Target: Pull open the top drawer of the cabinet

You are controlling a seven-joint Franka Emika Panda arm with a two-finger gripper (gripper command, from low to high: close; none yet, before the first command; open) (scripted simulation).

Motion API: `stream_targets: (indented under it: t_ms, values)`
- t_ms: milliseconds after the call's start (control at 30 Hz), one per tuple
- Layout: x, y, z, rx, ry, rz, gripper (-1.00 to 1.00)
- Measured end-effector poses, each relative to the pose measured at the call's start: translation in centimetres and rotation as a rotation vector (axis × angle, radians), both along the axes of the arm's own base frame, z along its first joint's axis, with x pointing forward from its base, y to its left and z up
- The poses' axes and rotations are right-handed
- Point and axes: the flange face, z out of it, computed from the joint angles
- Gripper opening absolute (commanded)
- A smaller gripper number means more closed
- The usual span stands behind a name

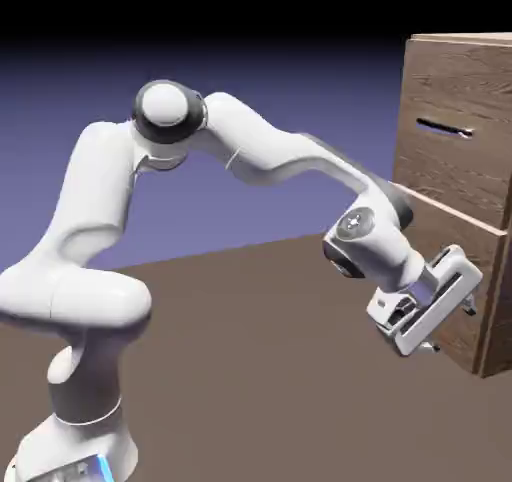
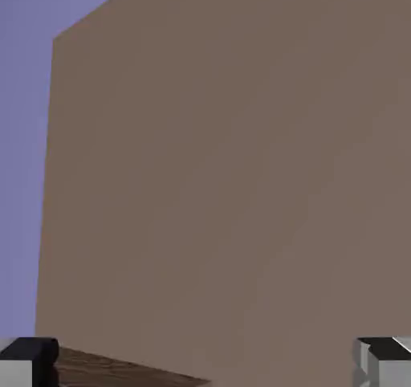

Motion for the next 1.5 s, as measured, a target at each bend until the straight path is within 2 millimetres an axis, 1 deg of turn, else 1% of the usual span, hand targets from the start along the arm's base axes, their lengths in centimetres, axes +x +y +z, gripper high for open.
stream_targets:
  t_ms: [67, 133, 200, 267, 333, 400, 467, 533, 567, 600, 767, 800, 867, 1000, 1167, 1333, 1500]
  values:
    - [1.1, 1.2, 1.9, -0.007, -0.079, -0.014, 0.0]
    - [2.1, 2.8, 4.0, -0.012, -0.163, -0.016, 0.0]
    - [3.1, 4.8, 6.2, -0.014, -0.251, -0.008, 0.0]
    - [4.0, 7.2, 8.6, -0.012, -0.343, 0.012, 0.0]
    - [4.7, 10.2, 11.1, -0.006, -0.436, 0.044, 0.0]
    - [5.2, 13.6, 13.6, 0.005, -0.53, 0.088, 0.0]
    - [5.5, 17.5, 16.0, 0.022, -0.623, 0.143, 0.0]
    - [5.3, 21.9, 18.5, 0.045, -0.714, 0.21, 0.0]
    - [5.2, 23.5, 19.3, 0.054, -0.744, 0.235, 0.0]
    - [5.2, 23.5, 19.3, 0.054, -0.744, 0.235, 0.0]
    - [9.5, 23.5, 19.3, 0.053, -0.744, 0.235, 0.0]
    - [10.2, 23.5, 19.3, 0.054, -0.744, 0.235, -1.0]
    - [10.2, 23.5, 19.3, 0.054, -0.744, 0.235, -1.0]
    - [6.8, 23.5, 19.3, 0.054, -0.745, 0.235, -1.0]
    - [2.2, 23.5, 19.3, 0.054, -0.745, 0.235, -1.0]
    - [-3.1, 23.5, 19.3, 0.054, -0.745, 0.235, -1.0]
    - [-8.9, 23.5, 19.3, 0.054, -0.745, 0.235, -1.0]
